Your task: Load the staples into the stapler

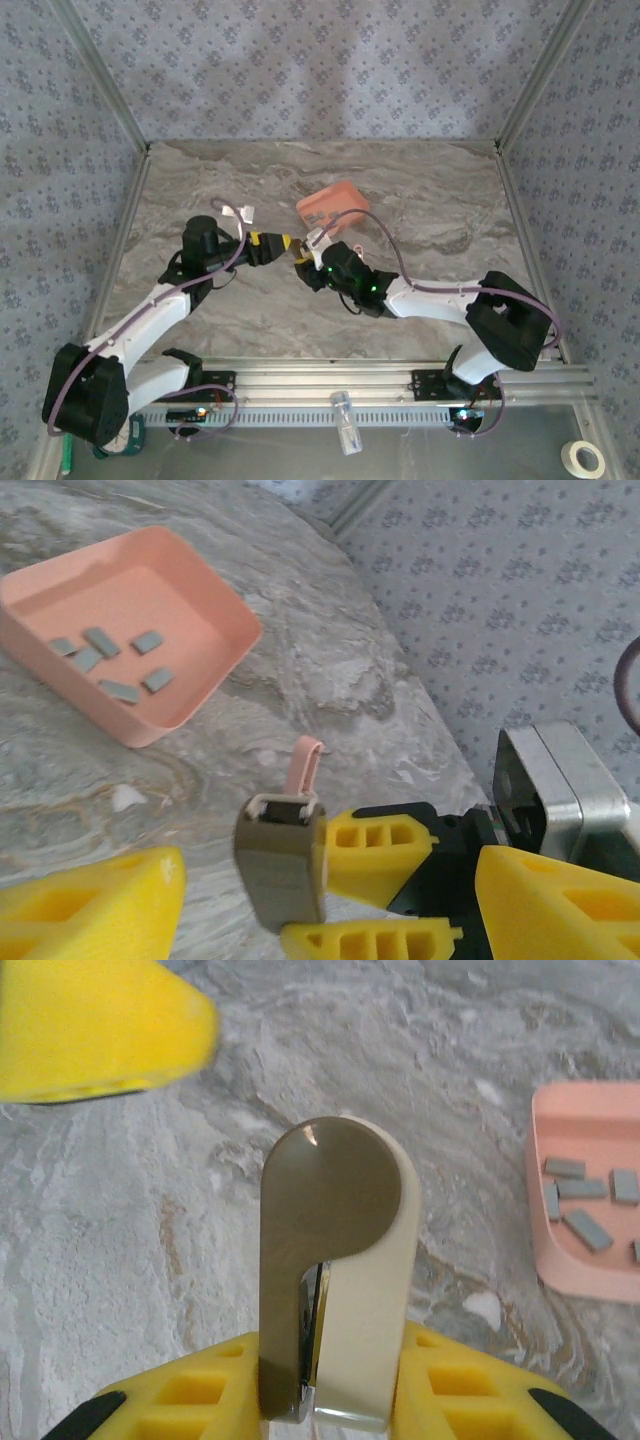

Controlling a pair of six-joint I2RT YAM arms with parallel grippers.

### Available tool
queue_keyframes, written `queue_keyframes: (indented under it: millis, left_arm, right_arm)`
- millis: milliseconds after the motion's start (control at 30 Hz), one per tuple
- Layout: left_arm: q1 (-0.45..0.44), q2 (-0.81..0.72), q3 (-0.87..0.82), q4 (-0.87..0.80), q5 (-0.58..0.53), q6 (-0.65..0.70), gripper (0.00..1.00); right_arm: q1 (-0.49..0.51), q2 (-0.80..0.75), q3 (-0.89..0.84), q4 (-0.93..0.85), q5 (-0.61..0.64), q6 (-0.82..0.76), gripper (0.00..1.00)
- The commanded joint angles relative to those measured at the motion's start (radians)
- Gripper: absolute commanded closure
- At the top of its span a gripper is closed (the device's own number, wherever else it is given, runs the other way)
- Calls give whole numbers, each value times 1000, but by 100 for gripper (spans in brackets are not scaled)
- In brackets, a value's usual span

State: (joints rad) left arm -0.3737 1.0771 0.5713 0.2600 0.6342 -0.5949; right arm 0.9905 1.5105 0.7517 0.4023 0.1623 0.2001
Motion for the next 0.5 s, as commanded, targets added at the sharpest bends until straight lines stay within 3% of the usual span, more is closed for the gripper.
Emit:
queue_keyframes:
  millis: [0,300,467]
  left_arm:
    - [-5,29,64,-11,21,41,26]
    - [-29,69,65,42,68,79,29]
    - [-33,68,70,7,54,61,36]
  right_arm:
    - [27,-37,-21,138,43,-94,69]
    - [55,-61,-66,233,55,-138,69]
    - [57,-70,-50,164,171,-177,71]
